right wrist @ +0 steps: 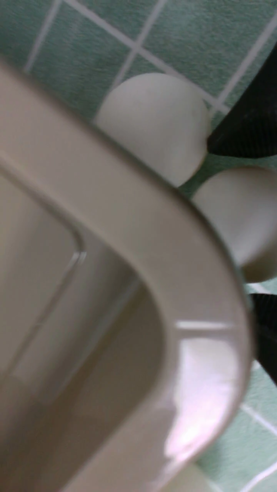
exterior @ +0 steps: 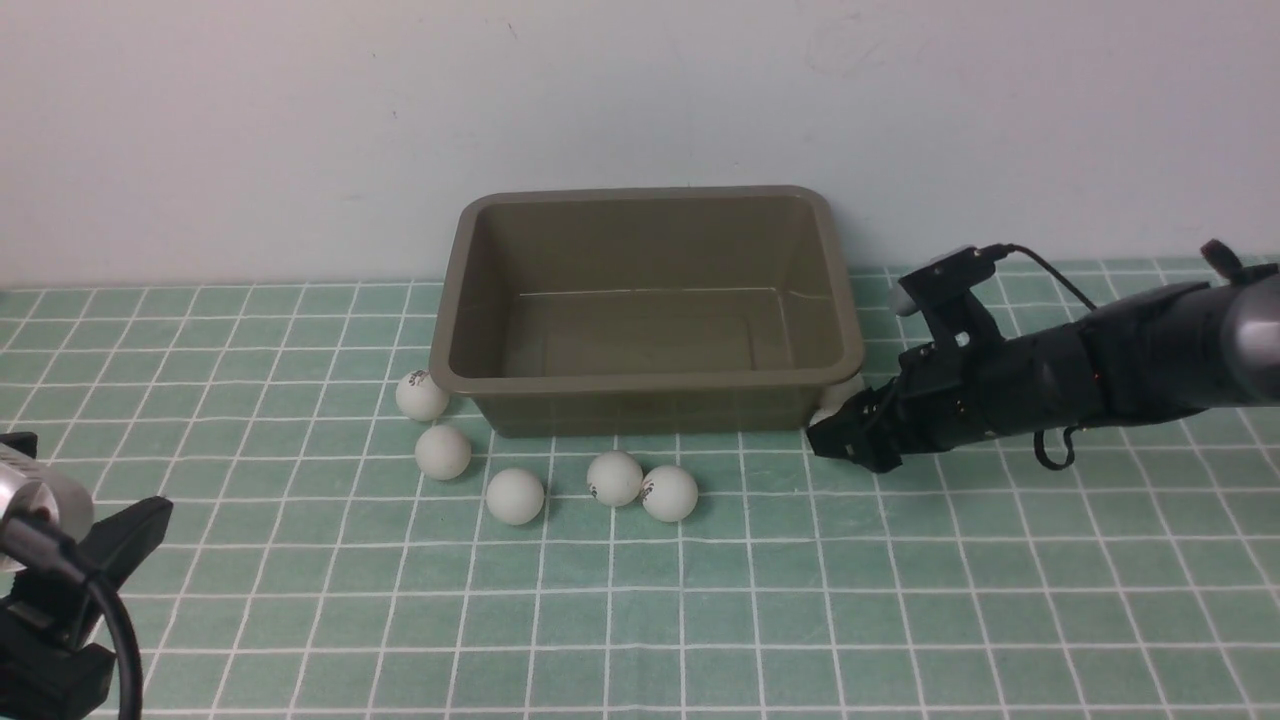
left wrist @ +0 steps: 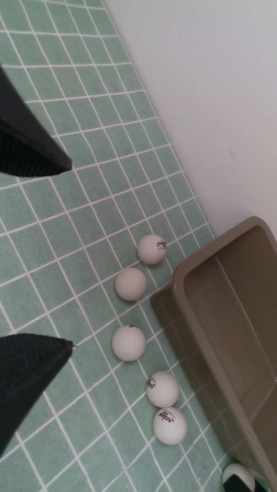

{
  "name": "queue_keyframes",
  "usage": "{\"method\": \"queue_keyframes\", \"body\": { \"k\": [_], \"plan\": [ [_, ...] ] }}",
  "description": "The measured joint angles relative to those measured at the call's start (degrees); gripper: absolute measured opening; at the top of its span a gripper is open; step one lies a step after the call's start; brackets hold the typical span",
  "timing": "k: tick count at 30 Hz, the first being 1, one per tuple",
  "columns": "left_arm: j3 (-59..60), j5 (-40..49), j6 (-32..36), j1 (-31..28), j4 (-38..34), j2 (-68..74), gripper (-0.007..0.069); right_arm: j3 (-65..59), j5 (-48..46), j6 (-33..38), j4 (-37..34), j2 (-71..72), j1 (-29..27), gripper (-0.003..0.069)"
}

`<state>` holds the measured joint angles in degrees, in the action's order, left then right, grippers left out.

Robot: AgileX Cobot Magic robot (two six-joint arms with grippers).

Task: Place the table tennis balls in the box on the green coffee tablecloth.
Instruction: 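Reach for and grasp a ping pong ball on the table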

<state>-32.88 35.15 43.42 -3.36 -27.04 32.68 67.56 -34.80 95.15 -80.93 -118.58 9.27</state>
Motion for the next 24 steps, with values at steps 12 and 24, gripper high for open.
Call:
{"method": "queue_keyframes", "body": {
  "k": [12,24],
  "plan": [
    [0.00,0.02,0.00,0.00,0.00,0.00,0.0492,0.17,2.36,-3.04,-1.48,0.00,-0.07,0.0342],
    [0.00,0.02,0.00,0.00,0.00,0.00,0.0492,-0.02,-5.80,-16.28,18.96,6.76,-7.92,0.0342]
  ]
}}
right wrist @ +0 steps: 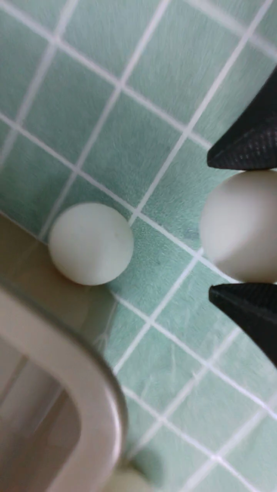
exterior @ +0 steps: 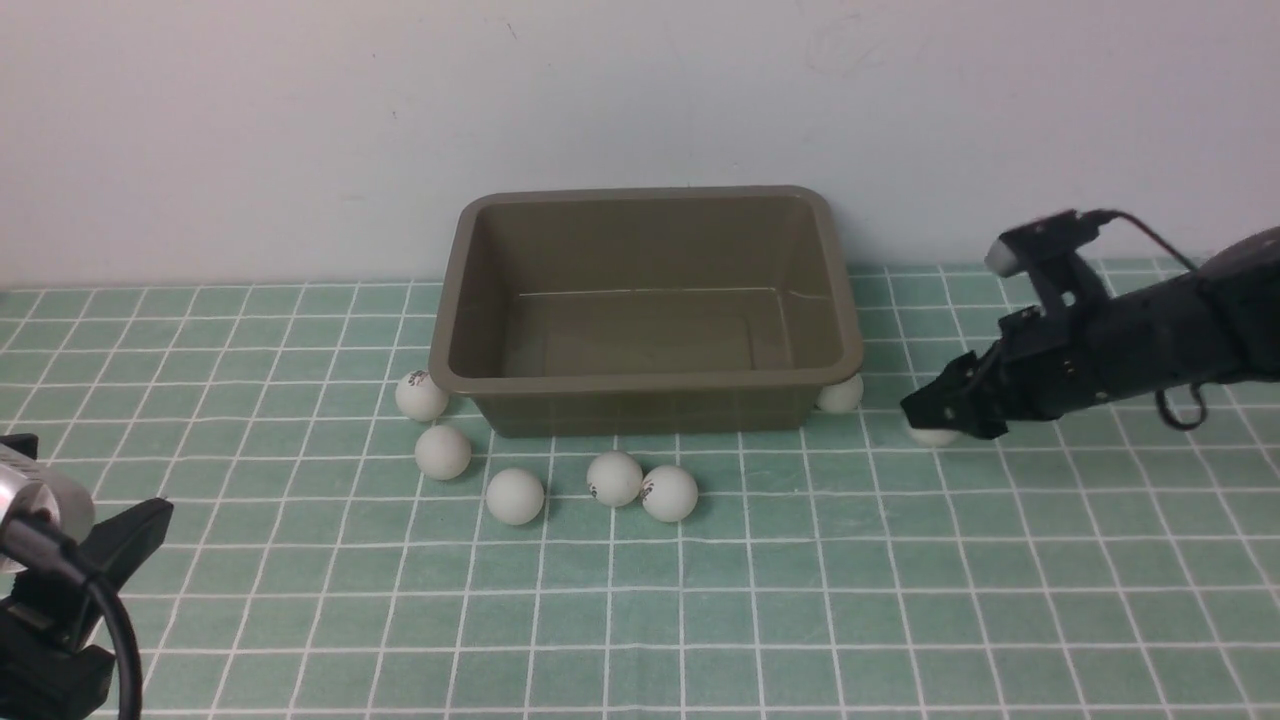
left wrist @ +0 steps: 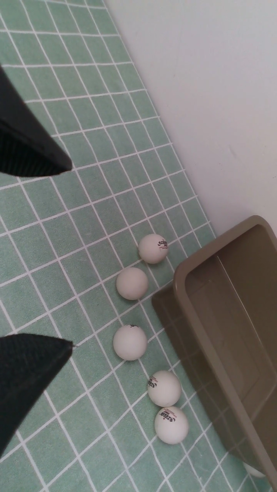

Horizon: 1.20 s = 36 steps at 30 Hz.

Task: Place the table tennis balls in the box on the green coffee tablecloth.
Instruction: 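Reach for and grasp a ping pong ball on the table, then release the ping pong ball into the bin and lift the gripper away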

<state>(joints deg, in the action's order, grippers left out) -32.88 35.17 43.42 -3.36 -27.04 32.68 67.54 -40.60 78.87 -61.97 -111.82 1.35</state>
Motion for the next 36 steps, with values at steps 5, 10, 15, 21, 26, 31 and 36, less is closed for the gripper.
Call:
{"method": "queue_keyframes", "body": {
  "k": [5,10,15,21,26,31,36],
  "plan": [
    [0.00,0.00,0.00,0.00,0.00,0.00,0.0492,0.00,-8.26,0.81,-3.21,5.89,-1.88,0.0342],
    [0.00,0.00,0.00,0.00,0.00,0.00,0.0492,1.21,-10.63,3.75,-9.35,6.89,0.45,0.0342],
    [0.00,0.00,0.00,0.00,0.00,0.00,0.0492,7.96,-7.38,4.79,-10.91,2.75,6.89,0.0342],
    [0.00,0.00,0.00,0.00,0.00,0.00,0.0492,15.23,-2.27,4.68,-11.34,-4.80,9.88,0.0342],
    [0.00,0.05,0.00,0.00,0.00,0.00,0.0492,16.39,0.59,4.29,-11.40,-7.67,9.77,0.0343],
    [0.00,0.14,0.00,0.00,0.00,0.00,0.0492,16.57,0.75,5.83,-13.69,-7.72,9.71,0.0507],
    [0.00,0.37,0.00,0.00,0.00,0.00,0.0492,16.57,0.37,10.06,-13.08,-3.37,7.63,0.0575]
  ]
}}
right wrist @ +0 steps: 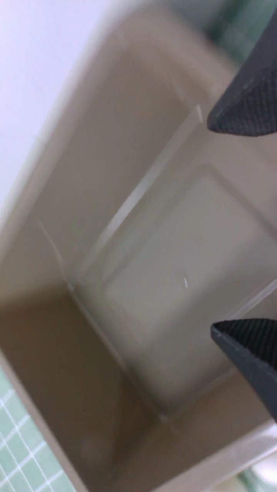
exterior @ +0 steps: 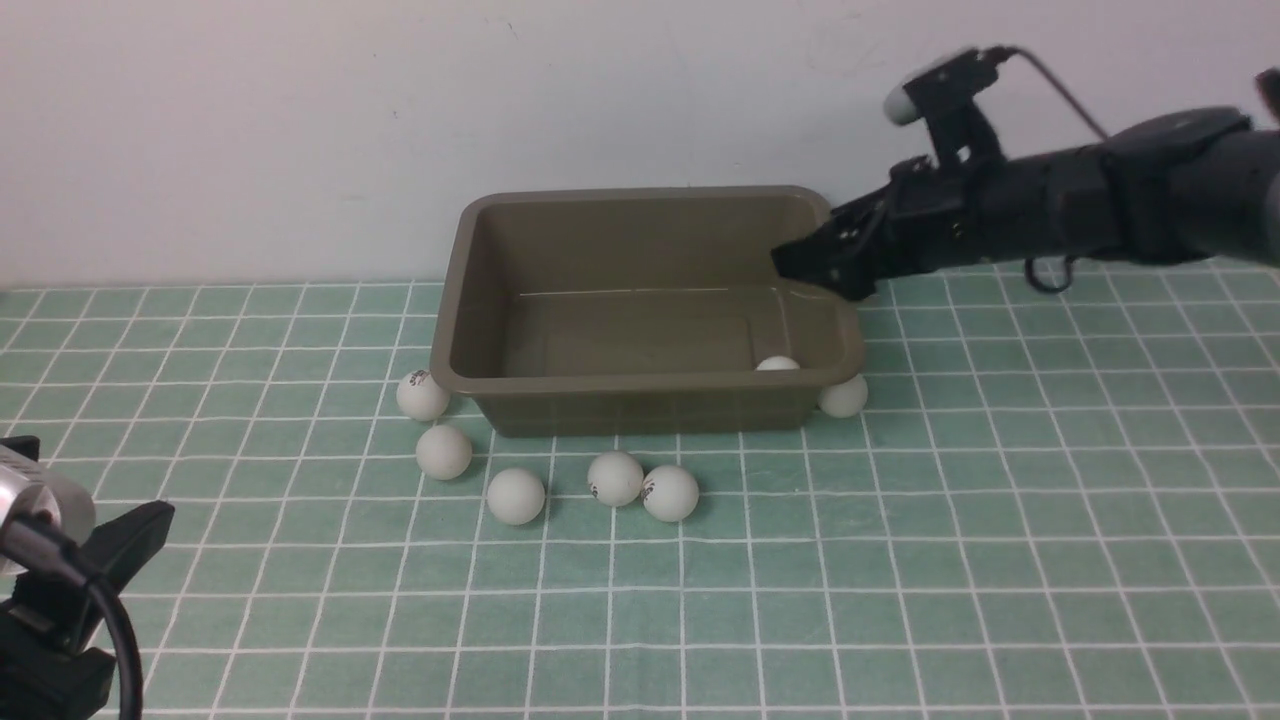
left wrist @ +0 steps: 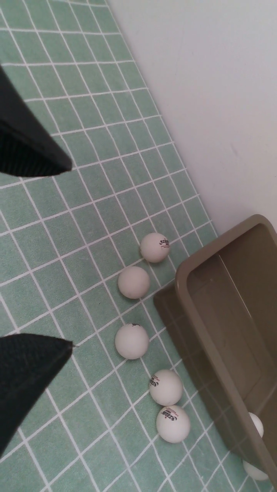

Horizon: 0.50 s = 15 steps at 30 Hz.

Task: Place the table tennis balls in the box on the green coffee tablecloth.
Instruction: 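Reach for and grasp a ping pong ball on the table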

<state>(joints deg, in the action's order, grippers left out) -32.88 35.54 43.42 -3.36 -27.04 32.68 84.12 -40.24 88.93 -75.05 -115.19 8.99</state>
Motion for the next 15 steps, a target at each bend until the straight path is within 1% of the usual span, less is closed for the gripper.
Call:
{"method": "queue_keyframes", "body": {
  "k": [3,6,11,13,15],
  "plan": [
    [0.00,0.00,0.00,0.00,0.00,0.00,0.0492,0.00,-1.24,0.21,5.26,4.64,-3.89,0.0571],
    [0.00,0.00,0.00,0.00,0.00,0.00,0.0492,0.05,-6.51,-1.58,10.73,8.68,-9.01,0.0559],
    [0.00,0.00,0.00,0.00,0.00,0.00,0.0492,0.05,-13.84,-2.29,12.99,10.90,-14.20,0.0548],
    [0.00,0.00,0.00,0.00,0.00,0.00,0.0492,0.05,-14.82,-2.36,13.39,10.96,-15.21,0.0547],
    [0.00,0.00,0.00,0.00,0.00,0.00,0.0492,0.05,-17.10,-3.97,14.88,10.96,-16.45,0.0545]
  ]
}}
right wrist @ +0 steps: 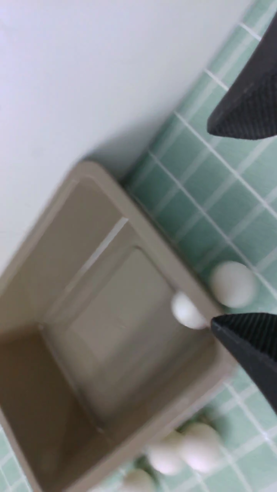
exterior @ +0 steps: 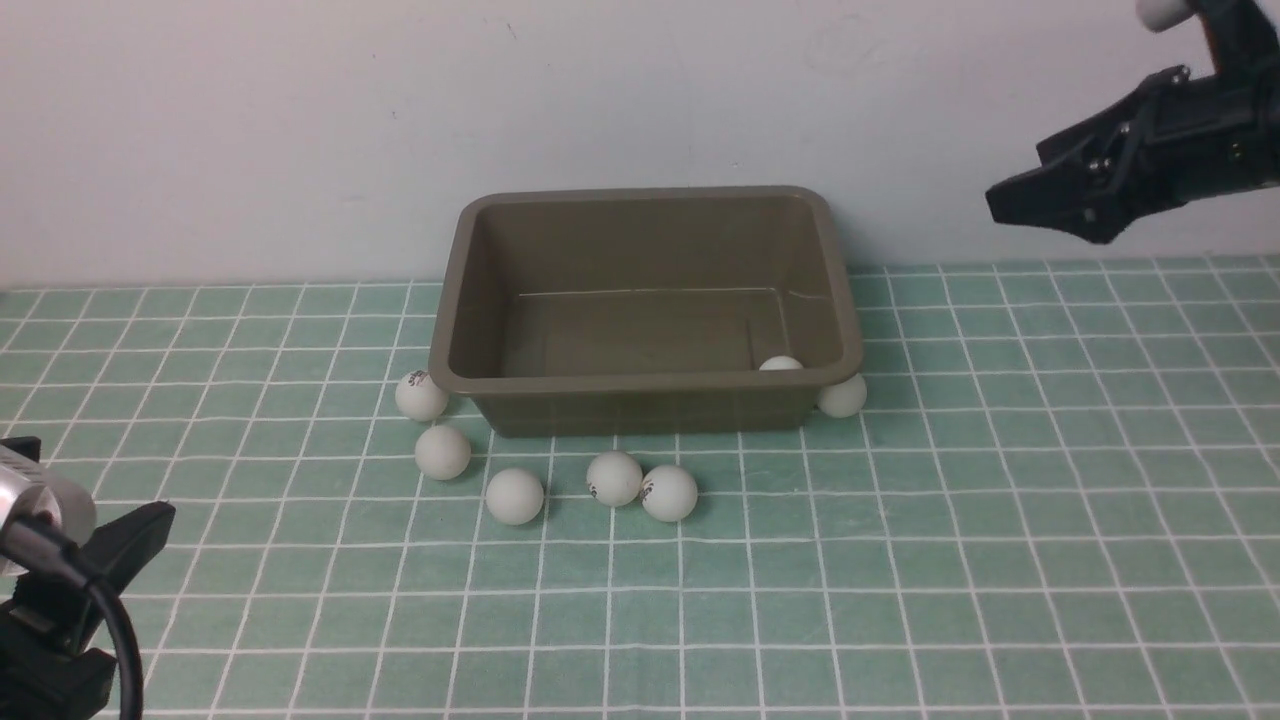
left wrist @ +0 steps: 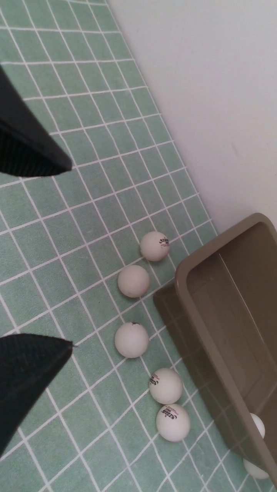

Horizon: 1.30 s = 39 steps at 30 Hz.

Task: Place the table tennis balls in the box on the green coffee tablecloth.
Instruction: 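Reach for and grasp a ping pong ball on the table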

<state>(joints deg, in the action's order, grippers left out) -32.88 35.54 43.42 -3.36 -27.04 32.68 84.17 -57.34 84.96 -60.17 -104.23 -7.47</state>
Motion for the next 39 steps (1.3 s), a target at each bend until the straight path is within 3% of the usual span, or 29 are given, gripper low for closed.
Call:
{"method": "queue_keyframes", "body": {
  "k": [6,11,29,39],
  "plan": [
    [0.00,0.00,0.00,0.00,0.00,0.00,0.0492,0.00,-7.16,-0.68,10.61,-0.81,-0.34,0.0517],
    [0.00,0.00,0.00,0.00,0.00,0.00,0.0492,0.00,-7.63,1.82,12.06,-5.35,1.40,0.0514],
    [0.00,0.00,0.00,0.00,0.00,0.00,0.0492,0.00,5.33,21.58,2.06,-17.75,9.13,0.0514],
    [0.00,0.00,0.00,0.00,0.00,0.00,0.0492,0.06,7.65,23.87,-1.36,-20.21,10.81,0.0514]
  ]
}}
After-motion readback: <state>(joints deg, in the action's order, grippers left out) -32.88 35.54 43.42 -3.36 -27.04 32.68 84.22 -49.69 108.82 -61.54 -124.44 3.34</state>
